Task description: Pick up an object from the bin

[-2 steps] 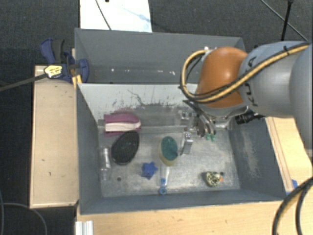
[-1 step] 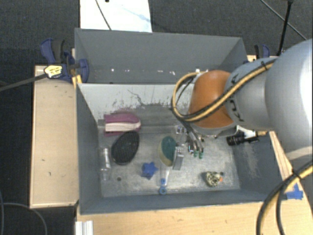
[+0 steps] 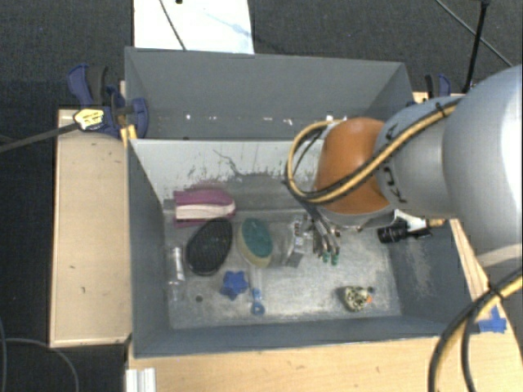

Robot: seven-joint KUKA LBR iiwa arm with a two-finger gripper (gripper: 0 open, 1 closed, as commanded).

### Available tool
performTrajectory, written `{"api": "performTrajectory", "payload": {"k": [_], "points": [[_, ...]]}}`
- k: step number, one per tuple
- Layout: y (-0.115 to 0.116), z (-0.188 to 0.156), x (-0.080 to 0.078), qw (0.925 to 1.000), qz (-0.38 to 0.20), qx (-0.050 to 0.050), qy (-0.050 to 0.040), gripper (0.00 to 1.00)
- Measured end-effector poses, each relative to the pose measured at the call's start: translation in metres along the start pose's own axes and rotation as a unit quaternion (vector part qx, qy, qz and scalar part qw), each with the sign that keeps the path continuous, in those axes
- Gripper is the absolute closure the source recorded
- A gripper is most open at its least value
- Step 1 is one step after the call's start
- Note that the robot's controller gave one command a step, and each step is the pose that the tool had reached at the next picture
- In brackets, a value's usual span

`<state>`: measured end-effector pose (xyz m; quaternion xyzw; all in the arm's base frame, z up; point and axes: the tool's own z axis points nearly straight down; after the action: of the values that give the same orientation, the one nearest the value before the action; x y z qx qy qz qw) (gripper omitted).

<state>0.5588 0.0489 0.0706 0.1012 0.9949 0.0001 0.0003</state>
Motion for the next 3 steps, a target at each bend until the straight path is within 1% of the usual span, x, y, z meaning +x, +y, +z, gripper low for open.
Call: {"api": "performTrajectory", "payload": {"k": [1,2,3], "points": [[-0.056,-0.045,-0.036,0.9906,-0.137,0.001,-0.0035,1.0],[-0.054,-0.044,-0.035,0.9905,-0.137,0.0,-0.002,0.0],[-0.001,-0.083,-0.016,0.9825,-0.186,-0.002,-0.0037,0.0]]}}
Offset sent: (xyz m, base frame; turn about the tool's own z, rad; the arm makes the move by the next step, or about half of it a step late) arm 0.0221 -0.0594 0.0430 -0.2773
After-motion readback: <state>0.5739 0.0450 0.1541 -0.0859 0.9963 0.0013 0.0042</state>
